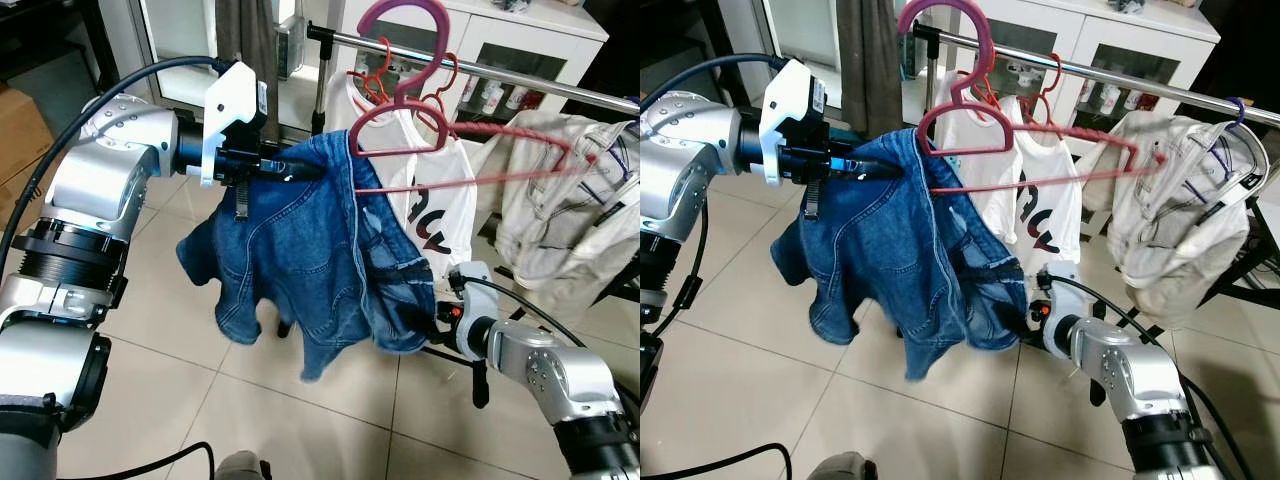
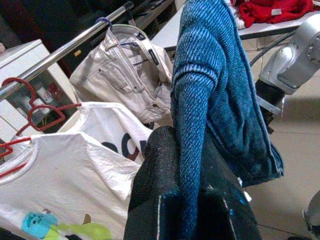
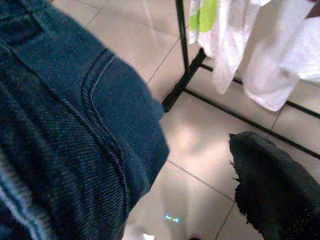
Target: Hang hanger
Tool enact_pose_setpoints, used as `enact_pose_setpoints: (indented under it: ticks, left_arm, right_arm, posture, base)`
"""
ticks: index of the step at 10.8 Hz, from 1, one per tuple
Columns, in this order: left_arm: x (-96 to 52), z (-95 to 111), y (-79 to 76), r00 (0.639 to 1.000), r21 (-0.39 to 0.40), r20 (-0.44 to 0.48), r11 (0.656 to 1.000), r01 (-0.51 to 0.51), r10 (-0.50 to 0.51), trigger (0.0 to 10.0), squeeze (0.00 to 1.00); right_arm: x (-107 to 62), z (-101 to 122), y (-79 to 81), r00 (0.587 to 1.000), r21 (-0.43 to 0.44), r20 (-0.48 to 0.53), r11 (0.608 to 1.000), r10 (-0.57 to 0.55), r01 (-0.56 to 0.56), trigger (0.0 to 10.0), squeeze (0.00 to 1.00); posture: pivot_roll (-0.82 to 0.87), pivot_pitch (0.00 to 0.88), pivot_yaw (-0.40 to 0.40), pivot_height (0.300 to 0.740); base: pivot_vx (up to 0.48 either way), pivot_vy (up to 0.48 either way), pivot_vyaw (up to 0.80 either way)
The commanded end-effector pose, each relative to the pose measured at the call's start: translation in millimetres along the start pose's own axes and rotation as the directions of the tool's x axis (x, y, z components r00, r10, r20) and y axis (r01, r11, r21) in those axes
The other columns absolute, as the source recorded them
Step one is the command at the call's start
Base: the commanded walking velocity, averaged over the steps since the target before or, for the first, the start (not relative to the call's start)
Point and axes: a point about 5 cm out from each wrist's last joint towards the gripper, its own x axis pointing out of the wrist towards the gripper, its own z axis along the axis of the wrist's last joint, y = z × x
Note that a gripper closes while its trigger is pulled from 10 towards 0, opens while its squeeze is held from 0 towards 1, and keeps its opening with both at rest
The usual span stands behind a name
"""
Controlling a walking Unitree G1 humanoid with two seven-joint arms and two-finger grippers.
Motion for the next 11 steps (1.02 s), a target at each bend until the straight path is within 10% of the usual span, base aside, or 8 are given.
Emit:
enact_pose_setpoints:
  ticks: [1, 11]
  left_arm:
    - [-5.9, 13.9, 5.6, 0.999, 0.052, 0.019, 0.998, -0.030, 0.029, 0.0, 0.00]
    - [-16.1, -3.6, 5.8, 0.994, 0.060, -0.049, 0.994, -0.090, 0.093, 0.0, 0.00]
  right_arm:
    - [-4.9, 2.6, -9.6, 0.999, 0.002, 0.021, 1.000, -0.031, 0.031, 0.0, 0.00]
    - [-12.6, 12.9, -24.4, 0.986, 0.139, 0.166, 0.990, -0.026, 0.003, 0.0, 0.00]
  posture:
    - [0.06, 0.000, -0.096, 0.740]
    - [0.06, 0.000, -0.085, 0.740]
  base:
    - [0.000, 0.000, 0.00]
    - [0.000, 0.000, 0.00]
